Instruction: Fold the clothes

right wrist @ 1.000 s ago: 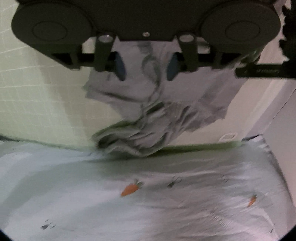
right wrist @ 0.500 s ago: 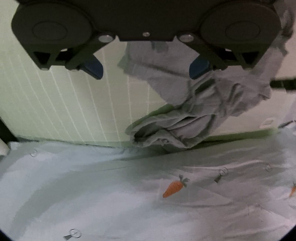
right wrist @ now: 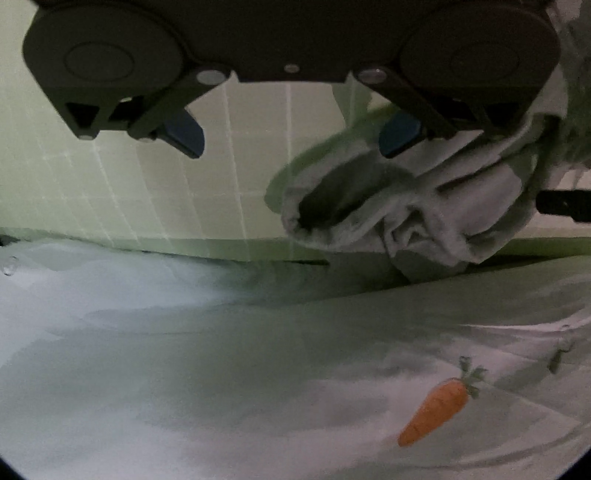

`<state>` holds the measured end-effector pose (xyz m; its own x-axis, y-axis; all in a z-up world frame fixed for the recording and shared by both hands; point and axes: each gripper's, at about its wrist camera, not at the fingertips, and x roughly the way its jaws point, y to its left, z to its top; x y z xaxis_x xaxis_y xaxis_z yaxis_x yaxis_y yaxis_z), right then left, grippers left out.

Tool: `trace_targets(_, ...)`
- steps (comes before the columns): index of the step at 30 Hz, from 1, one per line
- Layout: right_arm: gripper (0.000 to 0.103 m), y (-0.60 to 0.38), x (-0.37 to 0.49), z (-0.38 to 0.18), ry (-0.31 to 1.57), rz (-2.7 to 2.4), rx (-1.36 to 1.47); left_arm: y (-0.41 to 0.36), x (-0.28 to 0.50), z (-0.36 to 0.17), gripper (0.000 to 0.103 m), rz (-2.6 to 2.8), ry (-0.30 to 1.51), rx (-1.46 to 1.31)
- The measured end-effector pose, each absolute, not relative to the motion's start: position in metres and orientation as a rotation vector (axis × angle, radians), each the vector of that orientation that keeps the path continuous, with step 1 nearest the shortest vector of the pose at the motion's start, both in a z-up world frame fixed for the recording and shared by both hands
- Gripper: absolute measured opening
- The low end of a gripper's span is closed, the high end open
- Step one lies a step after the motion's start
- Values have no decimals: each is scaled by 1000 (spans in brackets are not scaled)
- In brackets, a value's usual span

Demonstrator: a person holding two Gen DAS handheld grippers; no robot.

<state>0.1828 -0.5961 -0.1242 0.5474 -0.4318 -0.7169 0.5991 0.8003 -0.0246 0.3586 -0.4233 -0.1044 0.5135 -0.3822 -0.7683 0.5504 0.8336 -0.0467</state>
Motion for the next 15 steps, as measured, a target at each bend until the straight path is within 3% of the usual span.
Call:
trace_targets(7, 103, -607, 191, -128, 808, -721, 156, -444, 365, -118, 103, -454, 782, 333)
trace_targets(15, 103, -610, 146, -105, 790, -891, 61, -404, 343, -91, 103, -258, 622, 354)
